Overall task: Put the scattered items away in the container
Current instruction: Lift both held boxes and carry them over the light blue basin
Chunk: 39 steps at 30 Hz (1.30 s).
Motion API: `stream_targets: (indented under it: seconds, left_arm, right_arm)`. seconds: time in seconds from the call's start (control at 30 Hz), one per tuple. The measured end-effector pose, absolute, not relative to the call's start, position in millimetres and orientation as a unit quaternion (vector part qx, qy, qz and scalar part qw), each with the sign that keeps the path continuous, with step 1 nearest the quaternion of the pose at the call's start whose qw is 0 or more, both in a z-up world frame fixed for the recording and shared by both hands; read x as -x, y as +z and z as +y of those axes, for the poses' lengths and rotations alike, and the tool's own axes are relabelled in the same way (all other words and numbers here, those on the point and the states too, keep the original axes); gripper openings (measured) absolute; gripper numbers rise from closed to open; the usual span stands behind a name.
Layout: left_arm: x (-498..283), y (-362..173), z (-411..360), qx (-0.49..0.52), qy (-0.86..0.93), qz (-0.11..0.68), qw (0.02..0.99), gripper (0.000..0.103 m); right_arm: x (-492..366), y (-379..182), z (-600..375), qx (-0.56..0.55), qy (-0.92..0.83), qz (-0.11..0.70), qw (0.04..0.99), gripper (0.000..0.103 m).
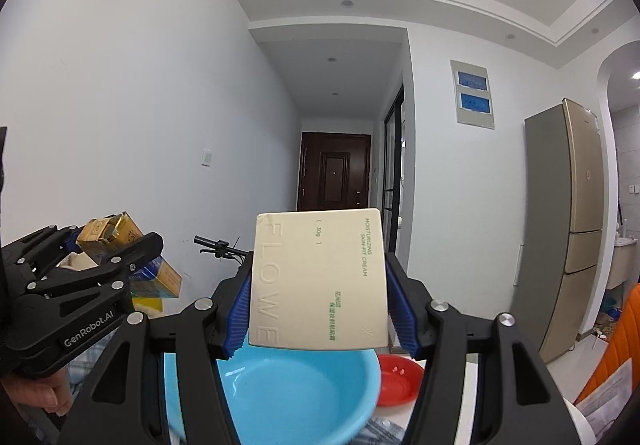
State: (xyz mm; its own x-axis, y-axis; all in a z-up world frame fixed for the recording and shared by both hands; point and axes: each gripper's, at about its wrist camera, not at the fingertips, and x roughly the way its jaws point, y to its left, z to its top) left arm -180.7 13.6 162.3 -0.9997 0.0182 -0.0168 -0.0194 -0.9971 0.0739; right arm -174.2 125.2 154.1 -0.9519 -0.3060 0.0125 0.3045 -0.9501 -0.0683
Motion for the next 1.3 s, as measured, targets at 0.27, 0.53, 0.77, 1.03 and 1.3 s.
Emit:
stream_targets:
  seconds: [0.27, 0.53, 0.77, 1.03, 1.3]
  left_arm:
    - [257.7, 171.9, 5.3, 0.048, 0.998, 0.026, 0.008, 0.054]
    - [317.5, 177.6, -7.1, 0.100, 0.994, -0.029, 0.014, 0.054]
    - [341.5, 190.9, -17.6, 0.134, 0.990, -0.040, -0.002, 0.054]
    - [331.0, 191.4, -16.2, 0.140, 0.989, -0.050, 0.019, 0.054]
    - [350.7, 193.6, -15.5, 0.228, 0.973, -0.029, 0.002, 0.054]
  right_arm:
    - [254.5, 155.1, 123.3, -0.018, -0.988, 0.042, 0.149, 0.058]
    - [308.2, 158.6, 118.2, -0.074, -0.987, 0.032, 0.136, 0.058]
    - [321.2, 169.0, 129.4, -0.115, -0.985, 0.017, 0.126, 0.058]
    - [317.7, 184.0, 128.2, -0.113, -0.985, 0.018, 0.131, 0.058]
    - [346.4, 190.3, 117.4, -0.229, -0.963, 0.050, 0.130, 0.057]
